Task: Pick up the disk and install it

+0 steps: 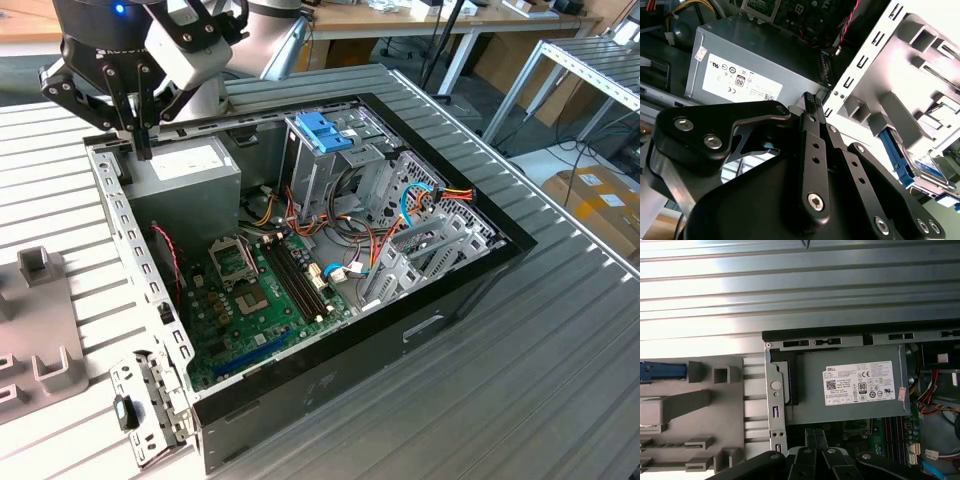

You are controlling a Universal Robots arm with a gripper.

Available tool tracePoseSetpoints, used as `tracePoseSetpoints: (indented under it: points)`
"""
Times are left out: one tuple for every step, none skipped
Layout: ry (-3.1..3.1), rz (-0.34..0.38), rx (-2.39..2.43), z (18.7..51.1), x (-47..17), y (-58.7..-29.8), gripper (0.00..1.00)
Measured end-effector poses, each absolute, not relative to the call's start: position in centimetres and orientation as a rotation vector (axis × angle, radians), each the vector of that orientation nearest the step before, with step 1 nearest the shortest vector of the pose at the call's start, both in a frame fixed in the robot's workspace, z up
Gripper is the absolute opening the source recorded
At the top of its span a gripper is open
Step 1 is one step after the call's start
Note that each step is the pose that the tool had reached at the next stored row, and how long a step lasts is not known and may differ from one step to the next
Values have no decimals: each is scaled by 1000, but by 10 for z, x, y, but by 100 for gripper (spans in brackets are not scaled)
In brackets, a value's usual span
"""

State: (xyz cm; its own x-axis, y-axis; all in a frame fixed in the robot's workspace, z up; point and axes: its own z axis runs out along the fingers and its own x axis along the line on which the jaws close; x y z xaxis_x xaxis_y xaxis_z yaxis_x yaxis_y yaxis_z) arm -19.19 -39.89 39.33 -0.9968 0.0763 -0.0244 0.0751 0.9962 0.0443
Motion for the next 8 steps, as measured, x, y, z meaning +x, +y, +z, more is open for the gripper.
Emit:
tracePoseSetpoints:
  points:
    - [3113,68,118,393,-192,-399,11]
    - [3112,68,118,393,-192,-399,11]
    - [3113,68,118,393,-193,-399,11]
    - [3112,68,118,393,-193,-399,11]
    - [3112,68,118,393,-193,-399,11]
    - [3112,68,118,393,-193,-399,11]
    - [3112,68,118,393,-194,-399,11]
    - [3112,68,118,393,-195,-399,11]
